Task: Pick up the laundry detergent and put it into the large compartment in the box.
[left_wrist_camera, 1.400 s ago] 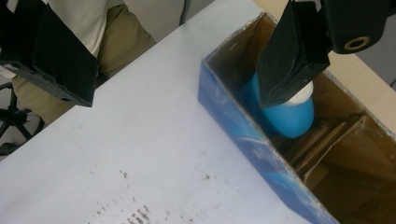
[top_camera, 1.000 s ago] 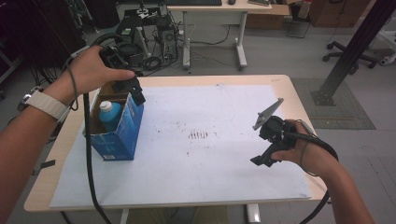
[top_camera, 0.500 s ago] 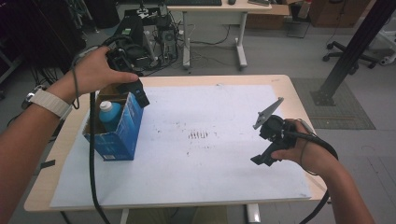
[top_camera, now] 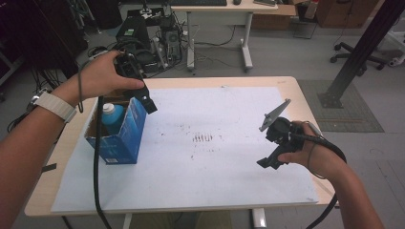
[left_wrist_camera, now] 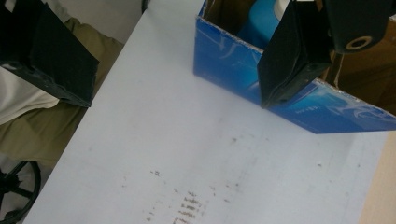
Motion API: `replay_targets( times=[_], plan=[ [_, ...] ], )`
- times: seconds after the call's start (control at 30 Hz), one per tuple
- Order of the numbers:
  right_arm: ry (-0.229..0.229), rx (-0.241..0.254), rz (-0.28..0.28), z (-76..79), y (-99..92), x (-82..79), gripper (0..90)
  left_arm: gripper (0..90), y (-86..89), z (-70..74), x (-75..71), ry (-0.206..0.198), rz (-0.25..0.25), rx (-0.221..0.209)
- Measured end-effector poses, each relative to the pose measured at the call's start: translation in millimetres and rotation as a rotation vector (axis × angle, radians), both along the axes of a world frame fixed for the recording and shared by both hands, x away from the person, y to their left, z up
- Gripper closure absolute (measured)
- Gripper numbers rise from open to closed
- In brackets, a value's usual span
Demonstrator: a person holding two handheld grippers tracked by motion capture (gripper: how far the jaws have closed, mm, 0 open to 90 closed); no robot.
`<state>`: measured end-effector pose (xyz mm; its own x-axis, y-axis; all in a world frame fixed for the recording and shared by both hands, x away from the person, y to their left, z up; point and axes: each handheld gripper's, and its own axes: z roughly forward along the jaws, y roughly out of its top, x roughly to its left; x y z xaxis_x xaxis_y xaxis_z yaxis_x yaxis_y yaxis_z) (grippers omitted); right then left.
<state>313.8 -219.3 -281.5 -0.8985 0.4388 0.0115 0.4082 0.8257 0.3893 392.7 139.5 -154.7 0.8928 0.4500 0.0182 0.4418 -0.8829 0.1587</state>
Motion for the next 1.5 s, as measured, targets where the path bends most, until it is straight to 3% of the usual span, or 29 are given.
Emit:
replay_targets(
  times=[0.3, 0.9, 1.5],
  plan=[
    [0.000, 0.004, -0.001, -1.0, -1.2, -0.9, 9.5, 13.2, -6.7, -5.9, -4.2, -0.006, -0.052, 0.015],
    [0.003, 0.003, -0.003, -3.6, -0.9, -0.2, 9.5, 13.1, -12.7, -39.3, -15.9, 0.008, -0.127, 0.002],
    [0.006, 0.002, 0.002, -4.3, -0.5, 0.2, 9.5, 13.2, -16.3, -47.7, -13.9, -0.008, -0.123, 0.009]
  ],
)
